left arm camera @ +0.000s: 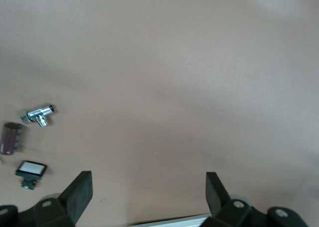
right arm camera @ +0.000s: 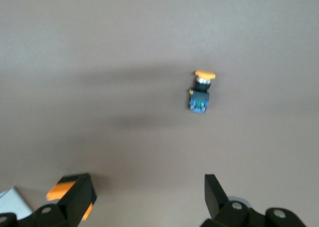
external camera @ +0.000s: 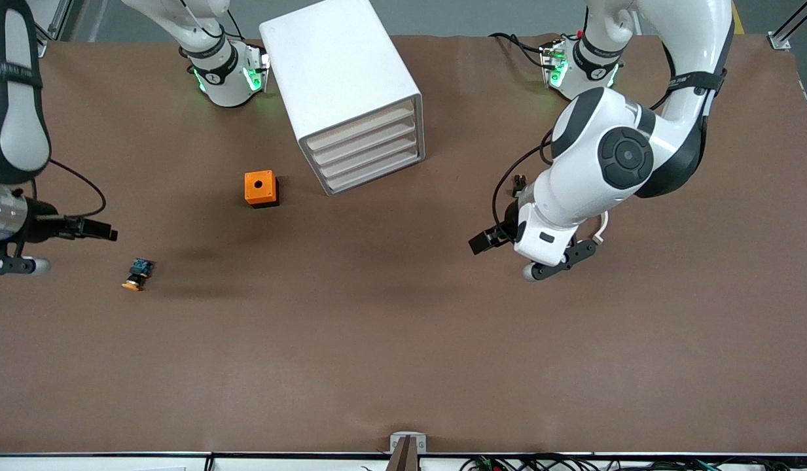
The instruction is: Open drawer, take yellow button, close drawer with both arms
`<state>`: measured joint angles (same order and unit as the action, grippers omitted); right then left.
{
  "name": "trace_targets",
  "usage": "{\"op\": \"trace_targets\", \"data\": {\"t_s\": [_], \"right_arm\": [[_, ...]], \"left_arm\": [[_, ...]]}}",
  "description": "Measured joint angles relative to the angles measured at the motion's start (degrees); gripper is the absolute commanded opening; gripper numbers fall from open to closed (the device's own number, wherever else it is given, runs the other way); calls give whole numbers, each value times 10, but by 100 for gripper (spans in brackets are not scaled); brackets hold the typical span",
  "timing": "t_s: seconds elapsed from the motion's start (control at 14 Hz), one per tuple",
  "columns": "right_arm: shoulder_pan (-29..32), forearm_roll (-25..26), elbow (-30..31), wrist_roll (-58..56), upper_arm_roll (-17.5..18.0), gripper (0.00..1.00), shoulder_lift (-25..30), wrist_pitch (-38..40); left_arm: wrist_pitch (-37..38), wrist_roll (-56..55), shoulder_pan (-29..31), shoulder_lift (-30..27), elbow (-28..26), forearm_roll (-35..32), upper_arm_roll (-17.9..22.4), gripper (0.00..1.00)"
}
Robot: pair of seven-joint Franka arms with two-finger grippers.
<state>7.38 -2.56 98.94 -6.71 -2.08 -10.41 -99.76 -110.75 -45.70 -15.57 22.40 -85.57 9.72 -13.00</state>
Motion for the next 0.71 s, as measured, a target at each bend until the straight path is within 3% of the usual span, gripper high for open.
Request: {"op": "trace_targets", "data": {"t_s": [0.43,0.71], "right_arm": [[-30,19,-101,16,1,100,36,146],[-47,19,-130,27,2,100,36,165]], "left_arm": [[34,251,65,-60,-62,-1,0,100],[34,388,134,-112,-122,-3,1,100]]}}
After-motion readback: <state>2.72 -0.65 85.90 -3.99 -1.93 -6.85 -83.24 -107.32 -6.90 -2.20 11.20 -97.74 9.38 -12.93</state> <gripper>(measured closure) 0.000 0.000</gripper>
